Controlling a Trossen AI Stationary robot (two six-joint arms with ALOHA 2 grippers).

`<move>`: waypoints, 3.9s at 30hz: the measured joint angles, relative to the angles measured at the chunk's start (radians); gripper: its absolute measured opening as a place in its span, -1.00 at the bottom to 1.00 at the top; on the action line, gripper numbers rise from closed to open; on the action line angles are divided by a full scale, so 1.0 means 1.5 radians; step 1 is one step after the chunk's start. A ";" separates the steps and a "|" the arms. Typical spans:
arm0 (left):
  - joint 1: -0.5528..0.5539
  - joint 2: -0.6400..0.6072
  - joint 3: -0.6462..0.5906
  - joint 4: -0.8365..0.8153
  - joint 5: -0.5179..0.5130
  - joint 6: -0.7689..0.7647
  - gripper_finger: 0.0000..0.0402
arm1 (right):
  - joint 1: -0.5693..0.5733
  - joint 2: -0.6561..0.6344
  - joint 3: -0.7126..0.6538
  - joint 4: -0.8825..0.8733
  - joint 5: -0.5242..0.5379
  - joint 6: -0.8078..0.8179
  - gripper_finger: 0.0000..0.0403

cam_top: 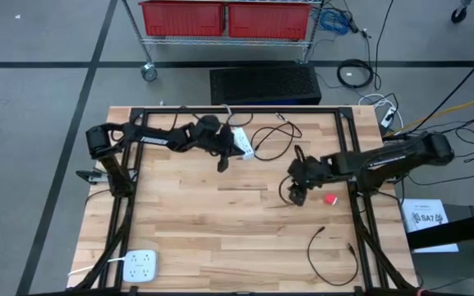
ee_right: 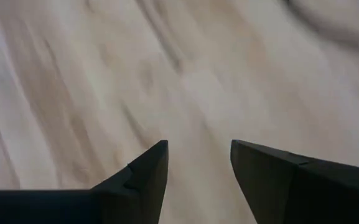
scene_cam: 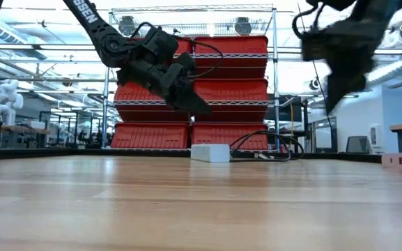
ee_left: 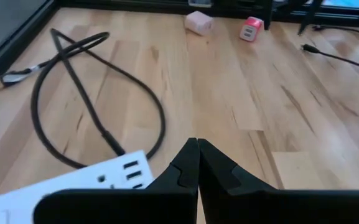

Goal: Insert USB
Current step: Insert the pink charger adapter into the top white outlet extension

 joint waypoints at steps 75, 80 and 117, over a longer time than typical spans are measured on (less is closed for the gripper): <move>-0.025 0.000 -0.220 0.554 0.044 -0.162 -0.98 | -0.193 0.191 -0.047 0.657 -0.043 -0.513 -0.40; -0.023 0.000 -0.261 0.660 0.049 -0.177 -0.98 | -0.281 0.258 -0.047 0.819 -0.196 -0.589 -0.40; -0.009 0.000 -0.274 0.478 -0.102 -0.169 -0.98 | -0.341 0.532 -0.011 1.138 -0.325 -0.434 -0.40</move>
